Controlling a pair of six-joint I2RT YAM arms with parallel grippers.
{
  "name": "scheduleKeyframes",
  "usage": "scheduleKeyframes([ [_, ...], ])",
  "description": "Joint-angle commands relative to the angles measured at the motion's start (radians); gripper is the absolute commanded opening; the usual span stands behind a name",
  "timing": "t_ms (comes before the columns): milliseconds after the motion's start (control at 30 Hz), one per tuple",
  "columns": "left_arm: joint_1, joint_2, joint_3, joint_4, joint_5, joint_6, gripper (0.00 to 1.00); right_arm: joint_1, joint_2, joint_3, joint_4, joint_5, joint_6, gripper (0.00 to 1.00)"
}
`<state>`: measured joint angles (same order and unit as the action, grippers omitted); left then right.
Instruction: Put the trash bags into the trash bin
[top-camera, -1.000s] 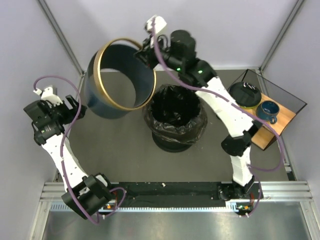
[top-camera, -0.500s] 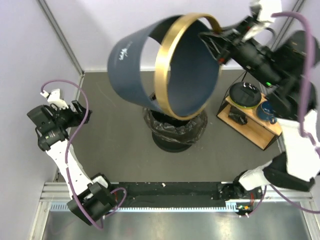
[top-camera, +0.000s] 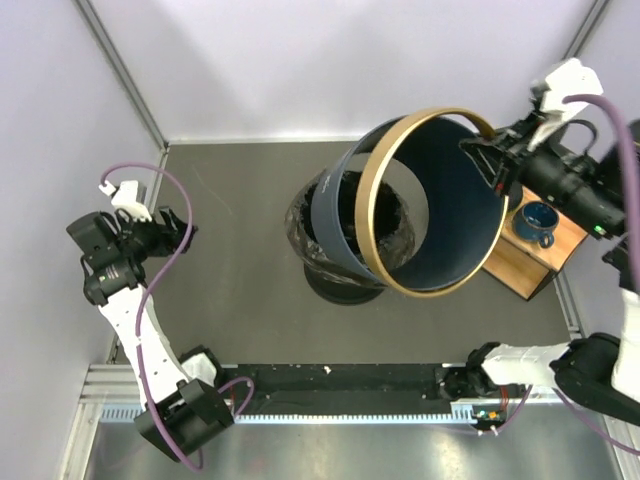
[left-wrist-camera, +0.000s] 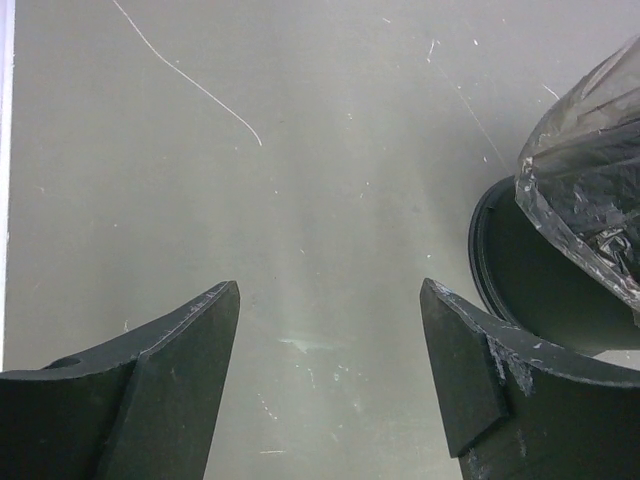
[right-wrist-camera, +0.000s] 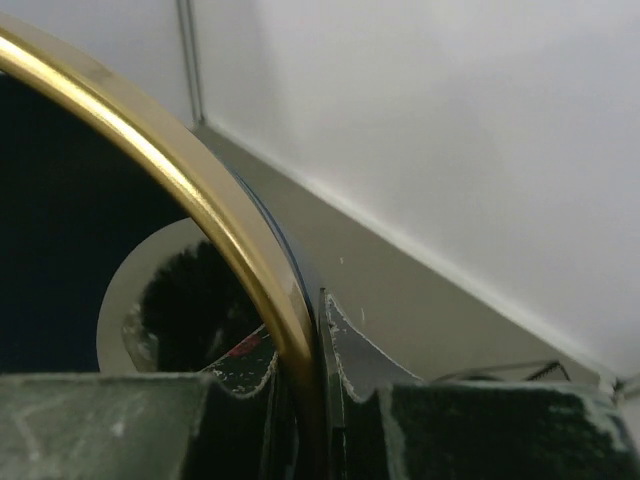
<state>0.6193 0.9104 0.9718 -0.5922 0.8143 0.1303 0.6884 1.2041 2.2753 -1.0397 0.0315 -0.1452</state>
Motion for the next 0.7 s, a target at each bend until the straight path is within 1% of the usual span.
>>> scheduleKeyframes([
  [0, -0.021, -0.025, -0.01, 0.014, -0.007, 0.02, 0.79, -0.047, 0.092, 0.078, -0.043, 0.093, 0.033, 0.0],
  [133, -0.023, -0.027, -0.019, 0.014, -0.02, 0.034, 0.79, -0.141, 0.204, 0.19, -0.13, 0.001, 0.09, 0.0],
  [200, -0.021, -0.028, -0.021, 0.015, -0.021, 0.04, 0.79, -0.194, 0.23, 0.205, -0.137, -0.066, 0.139, 0.0],
  [267, -0.021, -0.031, -0.025, 0.014, -0.023, 0.052, 0.79, -0.217, 0.259, 0.228, -0.137, -0.117, 0.192, 0.0],
  [367, -0.021, -0.038, -0.041, 0.015, -0.035, 0.074, 0.79, -0.234, 0.278, 0.257, -0.119, -0.194, 0.228, 0.0],
  [467, -0.023, -0.036, -0.051, 0.017, -0.038, 0.086, 0.79, -0.234, 0.288, 0.263, -0.096, -0.223, 0.246, 0.0],
  [667, -0.021, -0.021, -0.051, 0.022, -0.043, 0.101, 0.79, -0.236, 0.331, 0.276, -0.062, -0.211, 0.256, 0.0],
])
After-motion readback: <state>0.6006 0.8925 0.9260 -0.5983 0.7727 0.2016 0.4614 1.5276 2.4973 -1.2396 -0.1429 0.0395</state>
